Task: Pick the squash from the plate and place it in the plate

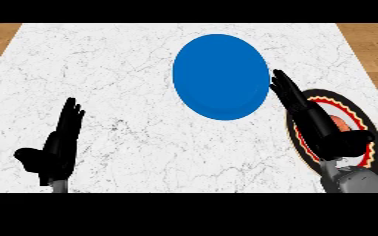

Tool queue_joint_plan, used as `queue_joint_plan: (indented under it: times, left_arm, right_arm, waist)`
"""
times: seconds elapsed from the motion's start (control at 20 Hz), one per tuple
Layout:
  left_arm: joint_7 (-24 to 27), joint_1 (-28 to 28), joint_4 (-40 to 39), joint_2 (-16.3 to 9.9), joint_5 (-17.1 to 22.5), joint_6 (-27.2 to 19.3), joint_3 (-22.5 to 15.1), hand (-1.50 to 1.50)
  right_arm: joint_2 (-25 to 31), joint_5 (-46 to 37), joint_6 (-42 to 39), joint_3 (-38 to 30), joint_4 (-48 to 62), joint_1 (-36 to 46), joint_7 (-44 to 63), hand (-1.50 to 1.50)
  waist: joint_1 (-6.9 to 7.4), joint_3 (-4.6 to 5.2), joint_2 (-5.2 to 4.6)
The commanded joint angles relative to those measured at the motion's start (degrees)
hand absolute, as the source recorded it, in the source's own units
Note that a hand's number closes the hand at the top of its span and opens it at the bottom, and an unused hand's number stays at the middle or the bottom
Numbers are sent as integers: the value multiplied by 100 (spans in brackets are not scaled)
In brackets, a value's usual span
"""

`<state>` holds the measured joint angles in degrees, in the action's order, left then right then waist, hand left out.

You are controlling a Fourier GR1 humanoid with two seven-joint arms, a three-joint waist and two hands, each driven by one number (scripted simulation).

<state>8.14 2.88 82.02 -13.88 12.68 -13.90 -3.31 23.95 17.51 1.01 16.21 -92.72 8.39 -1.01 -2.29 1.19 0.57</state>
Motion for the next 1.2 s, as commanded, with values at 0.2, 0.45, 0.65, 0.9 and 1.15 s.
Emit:
queue_joint_plan:
  times: [0.2, 0.45, 0.65, 0.9, 1.15]
  left_arm:
    - [-339, -1152, 734, -1006, -347, 608, -9, 0]
    - [-672, -1505, 724, -1132, -210, 863, -39, 0]
    - [-1122, -1775, 800, -1042, -247, 714, -71, 0]
    - [-1095, -2000, 563, -871, -328, 808, -85, 0]
    - [-1104, -1652, 873, -951, -300, 940, 102, 0]
  right_arm:
    - [51, -67, -874, 12, 321, 783, -663, 150]
    - [1049, -2982, 660, 517, 945, 521, -230, 150]
    - [-283, -1870, 1468, -141, 1212, -232, -1402, -150]
    - [-264, -1440, 1166, -644, 1074, -689, -2702, -150]
    - [685, -1631, 1009, -1235, 355, -612, -2030, -150]
  waist:
    - [327, -136, -62]
    - [215, -126, -72]
    - [144, -142, -68]
    - [140, -122, -58]
    - [183, -114, -43]
